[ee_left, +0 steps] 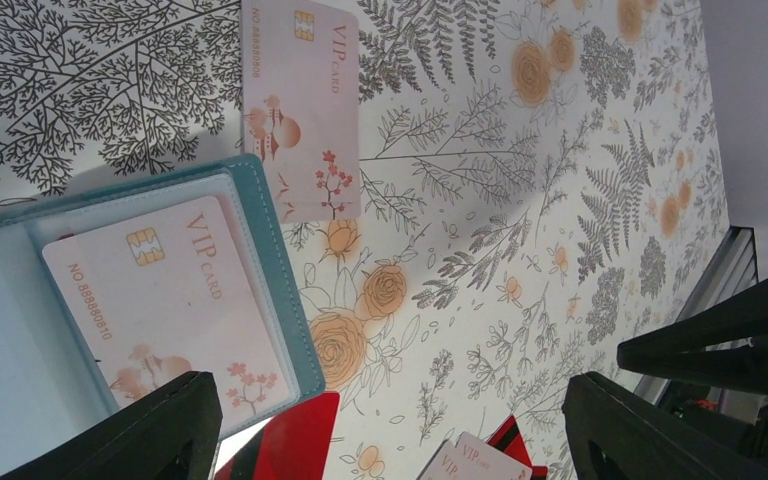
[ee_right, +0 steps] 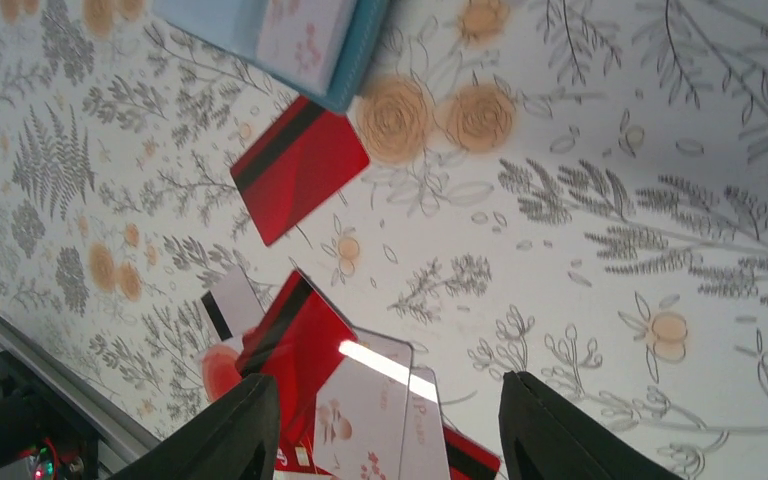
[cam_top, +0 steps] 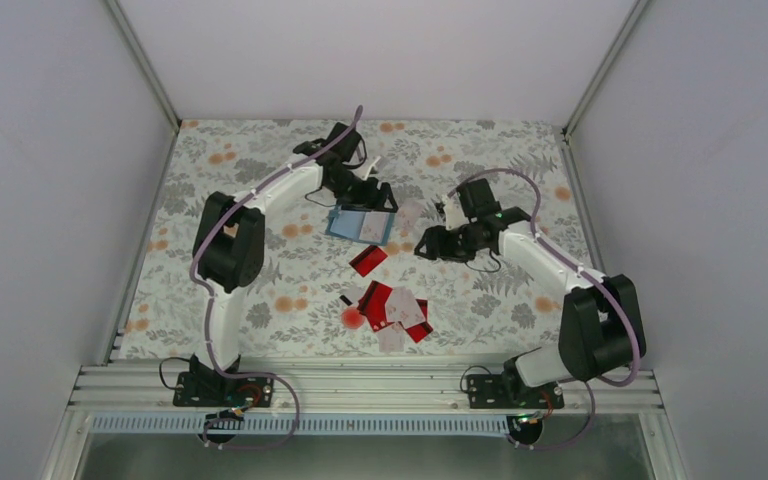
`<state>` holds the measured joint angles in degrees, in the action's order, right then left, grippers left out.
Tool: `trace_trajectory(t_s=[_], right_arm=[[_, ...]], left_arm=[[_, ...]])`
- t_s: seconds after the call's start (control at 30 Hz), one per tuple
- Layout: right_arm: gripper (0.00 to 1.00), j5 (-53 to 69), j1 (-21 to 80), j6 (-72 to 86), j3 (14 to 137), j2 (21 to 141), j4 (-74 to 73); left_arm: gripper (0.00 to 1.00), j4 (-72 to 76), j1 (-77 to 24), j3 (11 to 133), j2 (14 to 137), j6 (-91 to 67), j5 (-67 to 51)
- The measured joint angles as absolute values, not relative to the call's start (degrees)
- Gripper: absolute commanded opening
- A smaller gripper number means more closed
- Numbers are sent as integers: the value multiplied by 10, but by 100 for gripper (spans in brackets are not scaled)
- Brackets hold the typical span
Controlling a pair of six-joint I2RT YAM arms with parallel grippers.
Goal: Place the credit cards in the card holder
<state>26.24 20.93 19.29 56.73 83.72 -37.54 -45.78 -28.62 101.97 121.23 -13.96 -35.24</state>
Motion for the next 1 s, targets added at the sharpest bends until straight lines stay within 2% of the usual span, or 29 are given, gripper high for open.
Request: trace_trajectory(t_s=[0.3,0.63,0.83,0.93,1.0], right_arm=[[57,259,217,204,525,814,-378],[61,265,250,213,512,814,-373],[75,251,313,222,511,813,-399],[85,224,347,237,511,813,-420],[92,201,368,249,511,813,-435]], left_arm=[[86,-453,-286,1009,1204,-142,-310],[89,-457,-251,874,1084,-130,-223],[91,-451,-258,766,955,-120,-209],[99,-450,-268,713,902,-113,-203],[100,-448,-275,682,874,-110,-197]])
